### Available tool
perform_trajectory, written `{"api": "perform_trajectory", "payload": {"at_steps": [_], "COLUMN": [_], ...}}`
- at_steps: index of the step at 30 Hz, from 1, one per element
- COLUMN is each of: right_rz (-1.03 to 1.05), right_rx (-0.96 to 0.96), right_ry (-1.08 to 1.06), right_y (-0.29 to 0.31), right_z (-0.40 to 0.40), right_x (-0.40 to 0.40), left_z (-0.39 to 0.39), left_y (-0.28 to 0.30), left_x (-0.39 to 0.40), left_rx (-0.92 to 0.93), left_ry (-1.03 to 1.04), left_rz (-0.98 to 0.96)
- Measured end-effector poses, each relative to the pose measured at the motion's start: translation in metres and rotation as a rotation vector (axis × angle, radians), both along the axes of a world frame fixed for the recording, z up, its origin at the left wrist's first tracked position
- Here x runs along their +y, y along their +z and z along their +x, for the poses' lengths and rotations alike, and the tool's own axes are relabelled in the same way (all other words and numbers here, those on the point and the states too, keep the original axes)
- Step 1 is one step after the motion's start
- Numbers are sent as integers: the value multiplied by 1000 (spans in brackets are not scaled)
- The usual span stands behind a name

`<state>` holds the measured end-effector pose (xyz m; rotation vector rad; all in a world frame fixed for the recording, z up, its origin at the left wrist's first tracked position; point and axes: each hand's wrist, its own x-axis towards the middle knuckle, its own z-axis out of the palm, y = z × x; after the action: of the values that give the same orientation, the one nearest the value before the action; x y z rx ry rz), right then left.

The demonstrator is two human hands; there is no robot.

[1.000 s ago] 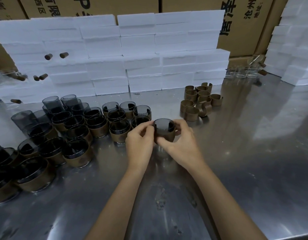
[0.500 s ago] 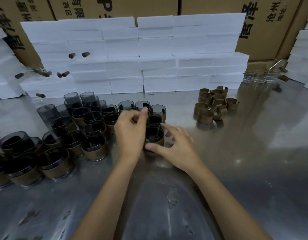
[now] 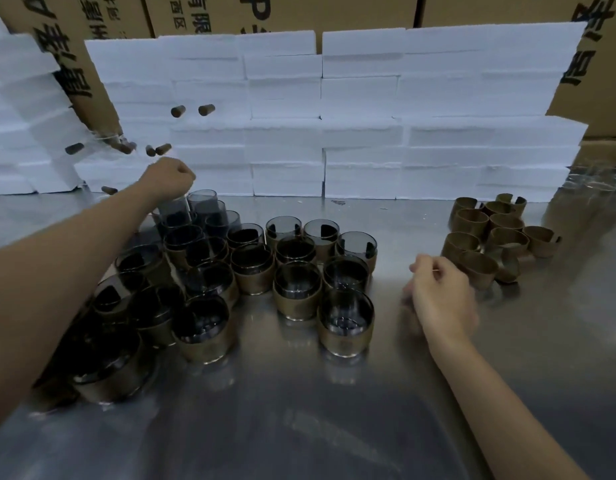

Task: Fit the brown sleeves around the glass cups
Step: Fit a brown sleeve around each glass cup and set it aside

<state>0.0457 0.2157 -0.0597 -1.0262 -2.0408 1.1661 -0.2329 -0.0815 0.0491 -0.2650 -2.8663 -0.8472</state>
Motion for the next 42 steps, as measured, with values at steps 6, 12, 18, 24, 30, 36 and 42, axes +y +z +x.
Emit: {"api": "perform_trajectory", "payload": {"at_steps": [6,12,18,24,30,36,42], "right_rz": [39,28,18,-17,-110,-705,-877], "right_rx": [10,29,37,41,174,382,388], "right_ry": [3,0,6,12,12,453,701], "right_y": [-5,-6,-4,1,14,52,40], "right_z": [-6,-7,-6,-2,16,55,85], "right_x": [7,7,6,3,-4,-11,-10], "left_z": [-46,-54,-37,31,140,243,296], "left_y": [-21,-38,-28,10,30,1,-53], "left_x": [20,37,40,74,119,160,189], "left_rx": [-64,-76,6,68,-48,-276,-285], "left_ry": [-24,74,-19,-235,-552,-762,-653], "left_rz": [-204,-184,11,206,505,799,887]}}
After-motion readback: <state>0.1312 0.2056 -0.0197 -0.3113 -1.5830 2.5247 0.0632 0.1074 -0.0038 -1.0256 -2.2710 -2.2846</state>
